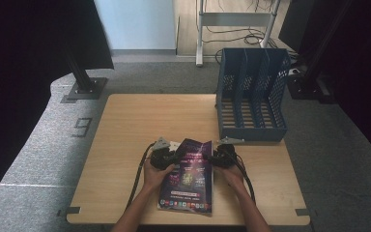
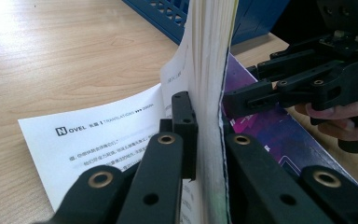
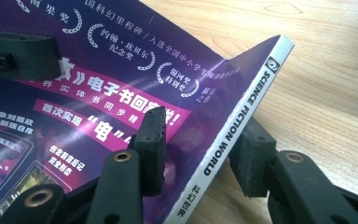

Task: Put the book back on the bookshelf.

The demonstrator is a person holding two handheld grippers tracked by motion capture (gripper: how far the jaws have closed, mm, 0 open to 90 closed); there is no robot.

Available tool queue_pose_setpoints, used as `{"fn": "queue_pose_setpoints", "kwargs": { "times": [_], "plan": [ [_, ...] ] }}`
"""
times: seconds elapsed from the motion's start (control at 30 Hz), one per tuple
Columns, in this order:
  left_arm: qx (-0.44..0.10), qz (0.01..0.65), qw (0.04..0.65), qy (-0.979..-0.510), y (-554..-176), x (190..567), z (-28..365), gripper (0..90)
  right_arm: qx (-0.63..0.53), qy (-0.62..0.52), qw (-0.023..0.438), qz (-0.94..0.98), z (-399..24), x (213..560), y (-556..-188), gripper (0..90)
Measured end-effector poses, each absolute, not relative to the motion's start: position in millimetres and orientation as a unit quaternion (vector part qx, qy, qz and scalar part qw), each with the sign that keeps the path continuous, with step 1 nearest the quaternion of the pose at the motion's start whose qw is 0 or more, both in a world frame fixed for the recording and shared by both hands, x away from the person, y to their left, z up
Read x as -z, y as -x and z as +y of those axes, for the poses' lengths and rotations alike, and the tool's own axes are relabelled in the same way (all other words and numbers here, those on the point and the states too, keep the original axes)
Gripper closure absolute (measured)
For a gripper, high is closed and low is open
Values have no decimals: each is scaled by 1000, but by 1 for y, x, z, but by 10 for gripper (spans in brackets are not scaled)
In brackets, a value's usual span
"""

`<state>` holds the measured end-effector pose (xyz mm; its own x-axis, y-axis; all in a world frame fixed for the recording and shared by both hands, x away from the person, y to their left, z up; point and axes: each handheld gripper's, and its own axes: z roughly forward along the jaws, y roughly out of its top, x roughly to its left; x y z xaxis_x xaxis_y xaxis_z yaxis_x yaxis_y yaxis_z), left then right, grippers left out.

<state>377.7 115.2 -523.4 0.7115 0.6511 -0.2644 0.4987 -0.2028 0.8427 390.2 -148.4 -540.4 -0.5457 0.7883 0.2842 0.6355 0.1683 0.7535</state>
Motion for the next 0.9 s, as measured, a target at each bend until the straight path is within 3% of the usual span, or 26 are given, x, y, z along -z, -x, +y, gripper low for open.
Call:
{"fn": "queue_pose_setpoints", "kwargs": {
  "times": [0.4,0.9],
  "plan": [
    [-75,377,516,-765,-378,521,120,877,-462,-472,67,748,-153,536,-389,651],
    [-76,378,545,-744,-375,503,125,876,-504,-445,109,732,-159,511,-371,682]
  ]
}}
